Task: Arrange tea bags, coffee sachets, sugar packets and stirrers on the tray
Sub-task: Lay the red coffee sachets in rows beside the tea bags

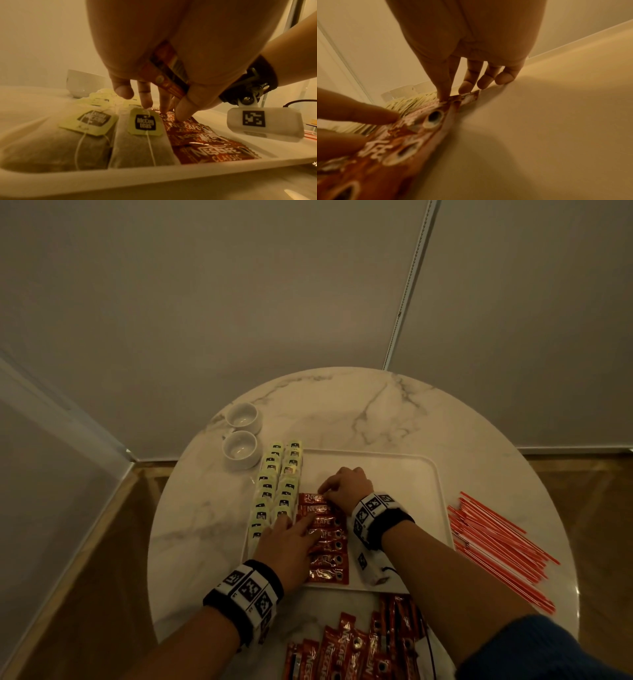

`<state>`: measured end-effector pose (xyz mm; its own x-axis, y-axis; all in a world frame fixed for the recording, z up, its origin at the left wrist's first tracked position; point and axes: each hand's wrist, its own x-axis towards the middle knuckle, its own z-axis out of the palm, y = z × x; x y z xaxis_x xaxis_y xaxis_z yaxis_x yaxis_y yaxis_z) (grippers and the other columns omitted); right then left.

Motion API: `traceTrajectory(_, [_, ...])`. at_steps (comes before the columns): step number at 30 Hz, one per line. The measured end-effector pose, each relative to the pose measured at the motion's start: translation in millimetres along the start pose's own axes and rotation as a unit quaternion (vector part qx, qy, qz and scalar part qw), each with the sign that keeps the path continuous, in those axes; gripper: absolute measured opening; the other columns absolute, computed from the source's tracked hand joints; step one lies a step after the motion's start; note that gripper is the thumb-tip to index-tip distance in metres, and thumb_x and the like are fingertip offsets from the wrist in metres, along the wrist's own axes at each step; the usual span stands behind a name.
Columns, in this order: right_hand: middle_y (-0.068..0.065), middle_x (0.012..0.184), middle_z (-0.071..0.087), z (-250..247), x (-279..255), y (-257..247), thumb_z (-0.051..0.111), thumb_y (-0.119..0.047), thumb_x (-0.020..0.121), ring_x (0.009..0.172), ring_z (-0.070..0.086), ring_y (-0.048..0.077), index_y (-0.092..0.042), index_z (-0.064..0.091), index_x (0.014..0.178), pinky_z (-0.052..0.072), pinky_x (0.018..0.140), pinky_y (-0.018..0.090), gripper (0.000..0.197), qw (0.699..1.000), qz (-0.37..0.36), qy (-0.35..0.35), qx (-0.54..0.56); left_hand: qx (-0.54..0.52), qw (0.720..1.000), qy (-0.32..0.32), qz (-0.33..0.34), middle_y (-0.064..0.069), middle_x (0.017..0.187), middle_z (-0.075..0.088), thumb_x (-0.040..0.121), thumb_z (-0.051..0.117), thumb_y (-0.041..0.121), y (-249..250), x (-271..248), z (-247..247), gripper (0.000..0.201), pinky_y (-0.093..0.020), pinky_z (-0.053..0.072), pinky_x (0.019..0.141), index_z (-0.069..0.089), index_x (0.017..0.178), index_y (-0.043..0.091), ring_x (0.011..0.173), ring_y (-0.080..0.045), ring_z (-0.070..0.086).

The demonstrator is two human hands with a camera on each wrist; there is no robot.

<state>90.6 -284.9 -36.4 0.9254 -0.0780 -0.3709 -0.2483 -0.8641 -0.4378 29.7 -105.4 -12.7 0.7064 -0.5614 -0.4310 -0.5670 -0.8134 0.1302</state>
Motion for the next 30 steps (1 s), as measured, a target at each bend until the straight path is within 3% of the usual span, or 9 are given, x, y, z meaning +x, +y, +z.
traceTrajectory(10, [-0.002,0.111,0.057,0.1,-0.1,2.1,0.058,-0.036,0.088,0.114,0.044,0.022,-0.039,0.072,0.097,0.043,0.097,0.043,0.017,1.0,-0.007,0.001,0.005,-0.002,1.0,-0.011,-0.006,0.01,0.159,0.01,0.093,0.044,0.03,-1.2,0.1,0.9,0.056,-0.047,0.032,0.106,0.026,0.146,0.038,0.131,-0.026,0.024])
traceTrajectory(16, [-0.001,0.106,0.059,-7.5,-3.5,3.1,0.062,-0.036,0.086,0.109,0.049,0.023,-0.034,0.071,0.103,0.044,0.096,0.043,0.019,0.998,-0.007,0.023,0.065,-0.075,0.995,0.062,0.003,0.007,0.154,0.026,0.094,0.044,0.025,-2.4,-2.0,-2.7,0.052,-0.041,0.035,0.105,0.033,0.144,0.035,0.128,-0.022,0.031])
traceTrajectory(18, [-0.002,0.098,0.062,-17.4,-12.5,0.4,0.064,-0.034,0.087,0.102,0.054,0.022,-0.028,0.072,0.1,0.047,0.091,0.041,0.017,0.989,-0.028,0.06,0.13,-0.15,0.984,0.092,-0.004,0.004,0.143,0.042,0.095,0.043,0.024,-3.1,-2.5,-9.3,0.047,-0.036,0.04,0.103,0.038,0.141,0.032,0.122,-0.018,0.043])
traceTrajectory(20, [-0.001,0.09,0.066,-31.5,-29.1,-7.6,0.062,-0.032,0.089,0.089,0.06,0.017,-0.018,0.072,0.095,0.05,0.082,0.035,0.018,0.974,-0.048,0.05,0.215,-0.195,0.976,0.099,-0.021,0.003,0.126,0.057,0.098,0.041,0.026,-3.0,-3.4,-17.8,0.04,-0.032,0.047,0.095,0.042,0.137,0.031,0.109,-0.015,0.056])
traceTrajectory(22, [0.001,0.085,0.069,-44.6,-46.7,-15.5,0.059,-0.036,0.091,0.08,0.062,0.014,-0.012,0.071,0.092,0.05,0.074,0.03,0.027,0.965,-0.053,-0.011,0.255,-0.169,0.979,0.112,-0.036,0.002,0.113,0.064,0.098,0.041,0.031,-2.8,-1.6,-25.8,0.034,-0.031,0.05,0.088,0.047,0.131,0.029,0.098,-0.015,0.061])
traceTrajectory(25, [-0.001,0.088,0.071,-53.4,-62.9,-18.0,0.06,-0.044,0.088,0.081,0.065,0.01,-0.014,0.069,0.092,0.051,0.074,0.024,0.032,0.971,-0.058,-0.104,0.209,-0.153,0.977,0.139,-0.049,0.004,0.101,0.065,0.095,0.046,0.034,-2.3,3.7,-35.3,0.024,-0.029,0.051,0.081,0.053,0.115,0.024,0.089,-0.014,0.061])
traceTrajectory(28, [-0.005,0.081,0.069,-56.3,-69.1,-14.0,0.068,-0.028,0.086,0.068,0.062,-0.003,-0.012,0.068,0.094,0.043,0.058,0.009,0.018,0.956,-0.073,-0.118,0.258,-0.155,0.975,0.155,-0.035,0.006,0.092,0.063,0.09,0.05,0.038,-1.8,7.7,-43.0,0.018,-0.028,0.051,0.076,0.052,0.104,0.026,0.08,-0.012,0.059])
traceTrajectory(30, [-0.003,0.077,0.067,-59.3,-71.4,-11.9,0.067,-0.012,0.086,0.06,0.059,-0.005,-0.008,0.068,0.093,0.04,0.052,0.007,0.009,0.939,-0.082,-0.095,0.322,-0.186,0.97,0.154,-0.016,0.008,0.089,0.063,0.086,0.053,0.044,-3.0,7.4,-47.8,0.021,-0.027,0.051,0.072,0.052,0.101,0.029,0.078,-0.008,0.059])
